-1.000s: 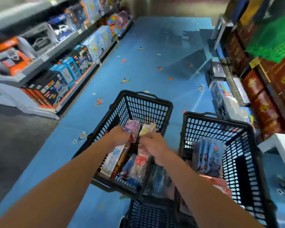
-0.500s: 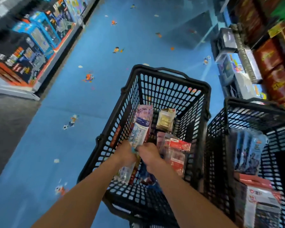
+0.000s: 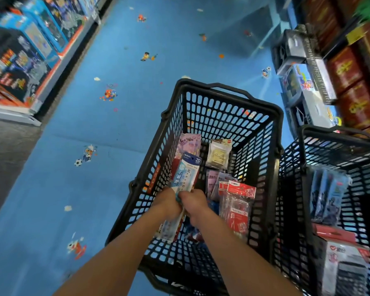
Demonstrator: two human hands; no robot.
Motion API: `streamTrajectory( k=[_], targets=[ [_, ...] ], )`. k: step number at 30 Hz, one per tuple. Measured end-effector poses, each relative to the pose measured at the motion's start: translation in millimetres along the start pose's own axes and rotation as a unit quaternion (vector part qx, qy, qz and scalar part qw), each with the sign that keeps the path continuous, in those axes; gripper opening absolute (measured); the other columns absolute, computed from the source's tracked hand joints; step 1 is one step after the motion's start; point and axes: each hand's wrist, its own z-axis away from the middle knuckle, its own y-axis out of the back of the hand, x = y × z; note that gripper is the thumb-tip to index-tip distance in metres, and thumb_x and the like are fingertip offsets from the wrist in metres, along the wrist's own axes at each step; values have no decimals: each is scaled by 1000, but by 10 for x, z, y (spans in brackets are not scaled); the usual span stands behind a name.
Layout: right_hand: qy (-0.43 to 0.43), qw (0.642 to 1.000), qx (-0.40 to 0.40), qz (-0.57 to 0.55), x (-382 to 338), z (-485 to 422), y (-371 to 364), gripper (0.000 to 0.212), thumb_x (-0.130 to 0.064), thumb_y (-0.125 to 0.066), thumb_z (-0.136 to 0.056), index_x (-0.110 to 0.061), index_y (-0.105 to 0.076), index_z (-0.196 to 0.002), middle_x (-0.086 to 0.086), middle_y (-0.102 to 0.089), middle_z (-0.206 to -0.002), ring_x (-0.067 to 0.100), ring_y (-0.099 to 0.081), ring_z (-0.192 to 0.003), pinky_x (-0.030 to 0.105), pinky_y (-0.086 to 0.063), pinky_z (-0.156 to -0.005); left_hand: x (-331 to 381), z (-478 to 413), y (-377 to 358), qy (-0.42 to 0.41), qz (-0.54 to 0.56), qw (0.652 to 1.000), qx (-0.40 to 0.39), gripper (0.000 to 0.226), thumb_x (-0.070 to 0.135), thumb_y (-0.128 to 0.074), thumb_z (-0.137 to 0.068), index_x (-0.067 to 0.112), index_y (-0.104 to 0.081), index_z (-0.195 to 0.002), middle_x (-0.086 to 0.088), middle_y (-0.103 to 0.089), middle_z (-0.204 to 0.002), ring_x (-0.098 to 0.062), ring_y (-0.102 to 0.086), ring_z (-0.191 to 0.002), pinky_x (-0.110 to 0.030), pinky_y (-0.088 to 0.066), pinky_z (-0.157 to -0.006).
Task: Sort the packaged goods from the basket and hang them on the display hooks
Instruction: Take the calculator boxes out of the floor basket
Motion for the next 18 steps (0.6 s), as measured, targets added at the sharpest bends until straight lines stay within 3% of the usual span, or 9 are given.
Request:
streamTrajectory(
  k=[10, 12, 15, 17, 18],
  targets=[
    [-15, 997, -32, -65, 0, 37, 37, 31, -1, -55, -90, -1, -65, -119, 18, -71, -105, 30, -69, -93, 39, -61, -75, 106, 129, 84, 15, -13, 1000, 2, 67, 31, -69, -90, 14, -37, -146, -17, -51, -140, -35, -56, -127, -46, -48, -107],
    [-10, 995, -36, -88, -12, 68, 66, 30, -2, -54, -91, -3, -66, -118, 15, -72, -102, 28, -70, -90, 34, -59, -65, 130, 193, 123, -1, 31, 1000, 0, 69, 27, -74, -83, 17, -42, -143, -11, -57, -135, -31, -59, -123, -46, -51, -105],
    [-10, 991, -45, -124, -62, 174, 143, 17, -4, -51, -92, -7, -66, -101, 6, -66, -71, 21, -63, -66, 29, -49, -54, 177, 308, 225, -21, 108, 994, 7, 56, 19, -74, -76, 24, -52, -128, -1, -66, -119, -24, -64, -109, -42, -56, -96],
    [1, 988, -49, -147, -94, 228, 181, 16, -6, -52, -87, -7, -66, -94, 6, -60, -60, 26, -57, -62, 36, -45, -61, 197, 360, 290, -28, 155, 988, 6, 46, 9, -70, -78, 27, -55, -117, 4, -67, -108, -20, -65, -103, -36, -57, -88],
    [11, 986, -55, -160, -106, 251, 198, 18, -10, -54, -81, -6, -66, -93, 10, -60, -66, 28, -55, -68, 40, -42, -66, 208, 382, 323, -35, 180, 983, 6, 45, 7, -70, -77, 28, -56, -114, 5, -68, -105, -19, -65, -102, -36, -57, -87]
  ],
)
